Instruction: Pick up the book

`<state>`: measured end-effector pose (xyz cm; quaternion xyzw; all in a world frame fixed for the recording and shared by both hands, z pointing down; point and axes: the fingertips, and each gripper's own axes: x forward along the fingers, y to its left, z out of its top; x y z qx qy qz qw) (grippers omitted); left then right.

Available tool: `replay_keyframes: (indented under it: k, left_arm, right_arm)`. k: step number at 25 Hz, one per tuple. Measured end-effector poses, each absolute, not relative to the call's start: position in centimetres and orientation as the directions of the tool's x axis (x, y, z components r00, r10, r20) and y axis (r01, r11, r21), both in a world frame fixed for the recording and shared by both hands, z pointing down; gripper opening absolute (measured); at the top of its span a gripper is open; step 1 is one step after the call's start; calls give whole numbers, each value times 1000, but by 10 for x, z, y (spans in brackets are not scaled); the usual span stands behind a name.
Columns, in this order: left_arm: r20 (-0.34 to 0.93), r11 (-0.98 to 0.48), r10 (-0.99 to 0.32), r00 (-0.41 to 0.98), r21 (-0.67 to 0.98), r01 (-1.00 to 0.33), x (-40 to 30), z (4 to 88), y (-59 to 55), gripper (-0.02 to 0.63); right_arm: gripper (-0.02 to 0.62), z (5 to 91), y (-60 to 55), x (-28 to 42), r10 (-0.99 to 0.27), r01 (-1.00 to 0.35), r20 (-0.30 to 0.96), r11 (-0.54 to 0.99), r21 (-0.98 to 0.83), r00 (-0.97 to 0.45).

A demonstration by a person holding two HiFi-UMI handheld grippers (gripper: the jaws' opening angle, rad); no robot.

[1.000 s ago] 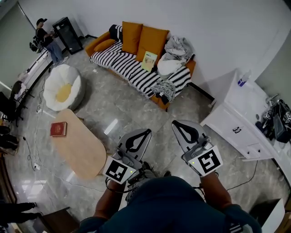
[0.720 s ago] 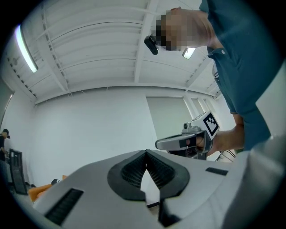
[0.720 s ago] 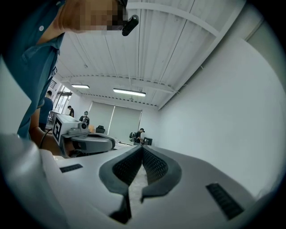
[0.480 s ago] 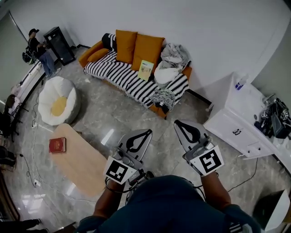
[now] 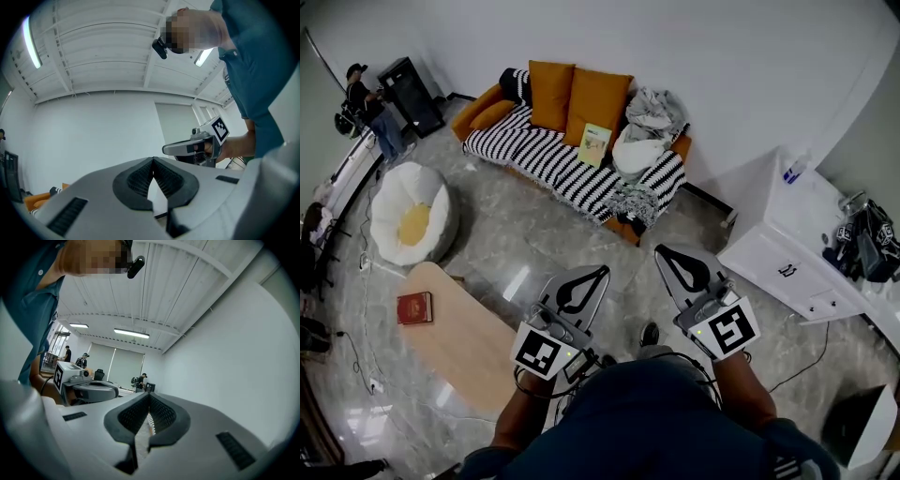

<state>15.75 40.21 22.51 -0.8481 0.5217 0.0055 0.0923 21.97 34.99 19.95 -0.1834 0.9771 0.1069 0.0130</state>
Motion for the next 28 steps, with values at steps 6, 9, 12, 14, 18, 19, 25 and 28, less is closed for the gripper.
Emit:
replay_keyframes:
  k: [6, 9, 12, 14, 18, 19, 25, 28]
  left_arm:
    - [-96, -412, -898, 430, -159, -897, 163, 224, 370, 3]
    - [-86, -396, -907, 412, -161, -904, 166, 224, 347, 3]
    - [-82, -375, -917, 391, -162, -913, 172, 225, 319, 3]
    - [-77, -364, -922, 379, -158, -918, 177, 229, 302, 3]
    - [-72, -334, -935, 347, -156, -930, 181, 234, 277, 3]
    - [-70, -326, -938, 339, -154, -933, 181, 236, 272, 3]
    - [-39, -319, -944, 328, -143, -937, 172, 240, 248, 3]
    - [-48, -325, -942, 334, -136, -936, 159, 241, 235, 3]
  right_arm:
    - [14, 198, 318, 218, -316, -325, -77, 932, 159, -946]
    - [14, 198, 295, 222, -294, -305, -90, 938, 163, -952]
    - [14, 200, 264, 229, -277, -289, -92, 941, 178, -957]
    - [14, 203, 244, 234, -271, -283, -88, 944, 172, -958]
    - [14, 211, 218, 235, -228, -241, -88, 954, 178, -970]
    - [14, 212, 213, 235, -221, -233, -86, 956, 178, -972]
    - [14, 216, 188, 224, -212, -220, -72, 968, 122, -975]
    - [14, 219, 177, 212, -222, -228, -60, 968, 107, -973]
